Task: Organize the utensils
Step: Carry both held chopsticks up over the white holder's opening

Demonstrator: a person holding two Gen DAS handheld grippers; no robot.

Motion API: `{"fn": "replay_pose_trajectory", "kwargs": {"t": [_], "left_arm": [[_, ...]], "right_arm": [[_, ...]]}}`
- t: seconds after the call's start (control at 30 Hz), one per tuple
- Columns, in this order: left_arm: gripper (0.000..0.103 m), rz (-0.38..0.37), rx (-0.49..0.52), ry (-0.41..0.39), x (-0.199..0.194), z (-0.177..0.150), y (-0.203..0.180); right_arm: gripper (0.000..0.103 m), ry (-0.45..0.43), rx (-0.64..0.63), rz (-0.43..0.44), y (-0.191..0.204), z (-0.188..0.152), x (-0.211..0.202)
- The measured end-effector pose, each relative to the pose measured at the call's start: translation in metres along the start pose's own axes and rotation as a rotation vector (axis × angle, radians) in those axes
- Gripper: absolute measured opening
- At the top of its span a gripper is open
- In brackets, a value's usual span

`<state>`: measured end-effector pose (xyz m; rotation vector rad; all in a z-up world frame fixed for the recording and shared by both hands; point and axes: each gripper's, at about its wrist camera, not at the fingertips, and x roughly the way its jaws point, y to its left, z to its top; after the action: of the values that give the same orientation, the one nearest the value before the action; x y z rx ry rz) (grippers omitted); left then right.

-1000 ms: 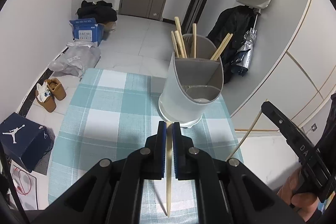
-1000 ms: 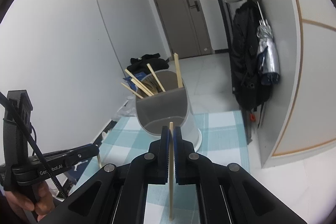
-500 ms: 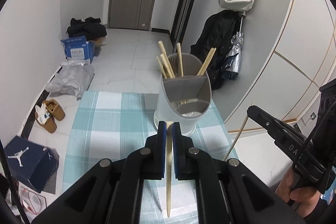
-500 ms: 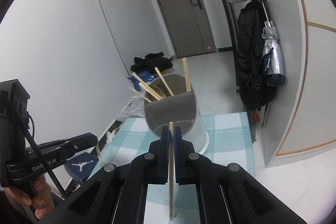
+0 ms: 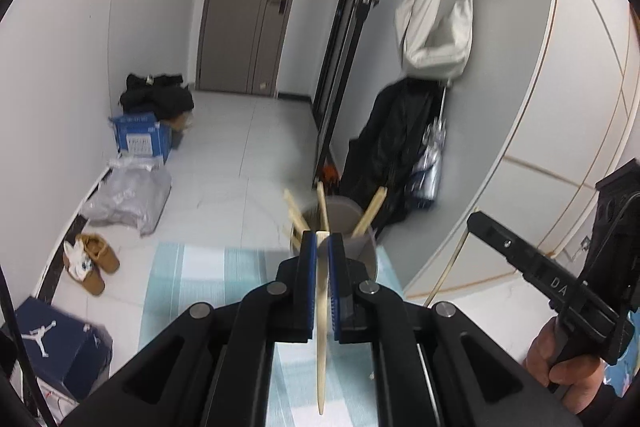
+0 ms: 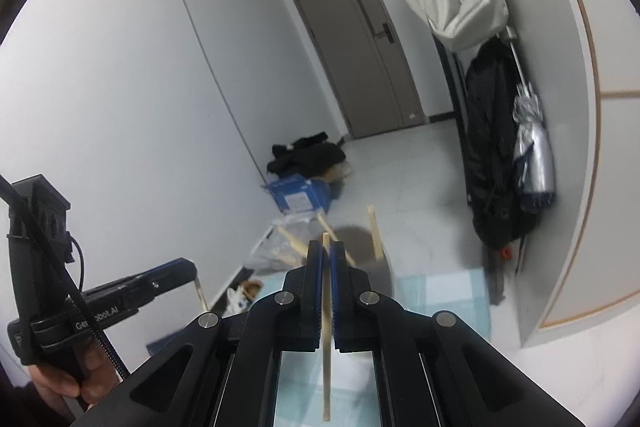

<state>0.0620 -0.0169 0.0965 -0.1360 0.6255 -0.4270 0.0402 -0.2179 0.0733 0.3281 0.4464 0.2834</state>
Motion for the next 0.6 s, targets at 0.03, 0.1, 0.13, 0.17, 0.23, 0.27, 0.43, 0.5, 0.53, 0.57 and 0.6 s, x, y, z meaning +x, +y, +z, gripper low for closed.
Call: {"fn": "replay_pose_trajectory", "kwargs": {"t": [0.03,0.1,0.13,0.17,0.23,0.27,0.43,0.5,0.53,0.57,0.6], "left_arm": [[0.002,-0.005,-0.010,-0.015,-0.001,0.007,0.001],[0.002,-0.015,-0.030,-0.035,-0.001,0.017,0.003],[0.002,-0.023,-0.042,-0.045,-0.001,0.022,0.005],[0.002,-0.032,-0.054,-0.059,-0.001,0.029,0.006],[0.002,-0.043,-0.068,-0.087,0.001,0.041,0.008],[0.002,-0.043,-0.075,-0.101,0.002,0.044,0.008],[0.002,-0.017,-0.162,-0.181,0.011,0.061,0.019],[0.002,-0.015,-0.218,-0.197,0.021,0.064,0.026],[0.002,-0.009,-0.242,-0.205,0.028,0.064,0.030],[0.002,-0.007,-0.258,-0.213,0.032,0.065,0.033],[0.002,-0.002,-0.268,-0.222,0.038,0.064,0.035]], "right_arm": [[0.003,-0.008,0.002,0.004,0.001,0.009,0.001],[0.003,-0.021,-0.006,0.007,0.002,0.021,0.003],[0.003,-0.031,-0.014,0.008,0.003,0.027,0.003],[0.003,-0.046,-0.031,0.008,0.006,0.036,0.005],[0.003,-0.060,-0.052,0.011,0.009,0.048,0.007],[0.003,-0.068,-0.066,0.015,0.011,0.057,0.010],[0.003,-0.083,-0.093,0.007,0.015,0.083,0.027],[0.003,-0.097,-0.102,-0.004,0.014,0.093,0.036],[0.003,-0.103,-0.109,-0.009,0.014,0.097,0.042],[0.003,-0.111,-0.117,-0.018,0.013,0.101,0.047],[0.003,-0.117,-0.122,-0.022,0.014,0.104,0.050]]}}
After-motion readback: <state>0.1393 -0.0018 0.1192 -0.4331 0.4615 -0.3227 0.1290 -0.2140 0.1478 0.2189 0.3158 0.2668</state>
